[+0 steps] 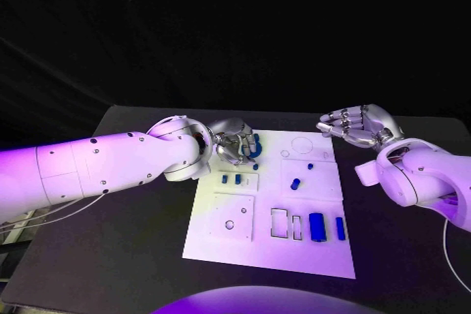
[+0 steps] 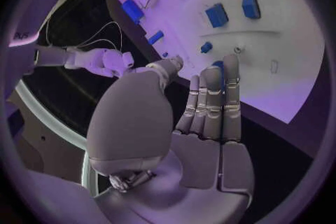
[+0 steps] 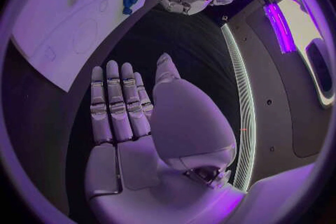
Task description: Assemble the parts on the task board
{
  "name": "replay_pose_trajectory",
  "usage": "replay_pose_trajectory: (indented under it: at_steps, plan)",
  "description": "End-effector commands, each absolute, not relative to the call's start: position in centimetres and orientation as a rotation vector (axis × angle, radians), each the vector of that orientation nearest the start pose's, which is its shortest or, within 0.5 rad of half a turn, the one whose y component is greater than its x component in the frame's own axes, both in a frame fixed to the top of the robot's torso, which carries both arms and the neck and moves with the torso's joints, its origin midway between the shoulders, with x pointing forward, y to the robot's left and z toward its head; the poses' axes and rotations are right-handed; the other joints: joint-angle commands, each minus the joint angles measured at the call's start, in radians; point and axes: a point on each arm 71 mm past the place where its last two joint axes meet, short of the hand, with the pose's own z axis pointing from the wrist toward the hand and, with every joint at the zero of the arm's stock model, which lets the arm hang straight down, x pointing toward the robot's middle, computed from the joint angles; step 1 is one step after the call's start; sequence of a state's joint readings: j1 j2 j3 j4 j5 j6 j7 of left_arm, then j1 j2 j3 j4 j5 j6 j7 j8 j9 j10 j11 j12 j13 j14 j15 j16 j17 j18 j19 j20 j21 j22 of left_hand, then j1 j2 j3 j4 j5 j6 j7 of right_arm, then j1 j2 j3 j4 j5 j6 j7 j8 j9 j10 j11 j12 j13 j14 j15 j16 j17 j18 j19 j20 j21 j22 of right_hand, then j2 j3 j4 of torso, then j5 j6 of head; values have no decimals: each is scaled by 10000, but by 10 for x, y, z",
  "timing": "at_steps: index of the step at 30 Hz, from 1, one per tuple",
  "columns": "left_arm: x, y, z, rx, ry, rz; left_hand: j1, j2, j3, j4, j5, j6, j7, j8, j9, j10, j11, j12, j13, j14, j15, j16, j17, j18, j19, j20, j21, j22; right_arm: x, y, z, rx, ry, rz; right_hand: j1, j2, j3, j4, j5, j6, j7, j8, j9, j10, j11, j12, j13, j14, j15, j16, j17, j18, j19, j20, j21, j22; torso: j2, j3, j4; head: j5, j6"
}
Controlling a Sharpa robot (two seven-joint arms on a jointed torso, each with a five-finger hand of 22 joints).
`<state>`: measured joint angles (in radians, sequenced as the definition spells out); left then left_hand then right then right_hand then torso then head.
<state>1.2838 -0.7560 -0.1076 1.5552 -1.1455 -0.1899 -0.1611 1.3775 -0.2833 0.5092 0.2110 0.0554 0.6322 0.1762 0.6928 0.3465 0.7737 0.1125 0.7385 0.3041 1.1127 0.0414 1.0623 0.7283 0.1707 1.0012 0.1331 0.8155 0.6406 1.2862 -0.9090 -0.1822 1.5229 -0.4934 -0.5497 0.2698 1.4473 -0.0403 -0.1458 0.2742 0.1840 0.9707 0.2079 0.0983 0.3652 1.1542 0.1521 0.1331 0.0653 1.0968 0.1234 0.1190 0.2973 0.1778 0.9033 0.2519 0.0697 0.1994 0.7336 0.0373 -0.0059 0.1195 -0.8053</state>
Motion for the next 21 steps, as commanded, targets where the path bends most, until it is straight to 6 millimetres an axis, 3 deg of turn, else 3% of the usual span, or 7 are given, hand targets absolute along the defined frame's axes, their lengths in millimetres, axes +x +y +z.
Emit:
replay_pose_trajectory:
  at_steps: [1, 7, 15, 21]
  plan:
    - [479, 136, -175, 2643, 17357, -7967, 63, 23, -454, 38, -47, 39, -61, -124, -178, -58, -47, -42, -161, -77, -15, 138, -90, 132, 62, 46, -61, -50, 486, -247, -181, 6410, 14835, 10862, 121, 12, 11, -70, 12, 30, 56, -41, -12, -67, 12, 22, -13, 66, 1, -53, -17, 72, -12, -12, 12, -12, 12, 4, 0, -19, 6]
    - [480, 123, -187, 3871, 17389, -7461, 684, 217, -460, -8, -42, 269, -131, -380, -545, 28, -75, -102, -468, -54, -48, 523, -179, 124, 166, -4, 25, 0, 486, -246, -181, 6395, 14855, 10905, 136, 22, 19, -70, 12, 31, 56, -43, -13, -69, 12, 21, -13, 68, 1, -53, -20, 72, -10, -13, 13, -16, 26, 4, -9, -27, 45]
    - [482, 112, -199, 4485, 17783, -7012, 819, 146, -282, 10, -35, 466, -211, -539, -775, -33, -65, -215, -706, 51, -49, 903, -81, 123, 181, -11, 171, 110, 486, -245, -181, 6395, 14873, 10925, 143, 31, 24, -66, 11, 31, 57, -45, -14, -71, 13, 21, -13, 70, 1, -54, -23, 72, -8, -13, 14, -20, 41, 14, -39, -30, 20]
    - [485, 108, -204, 4763, 18197, -6612, 981, 137, 144, -58, -45, 855, -293, -771, -1059, 153, -110, -212, -946, 435, -92, 1564, 316, 126, 234, -44, 485, 333, 485, -245, -181, 6405, 14876, 10924, 151, 38, 29, -64, 11, 29, 59, -47, -15, -73, 13, 20, -14, 70, 1, -55, -25, 72, -8, -13, 14, -23, 22, 25, -18, -12, 1]
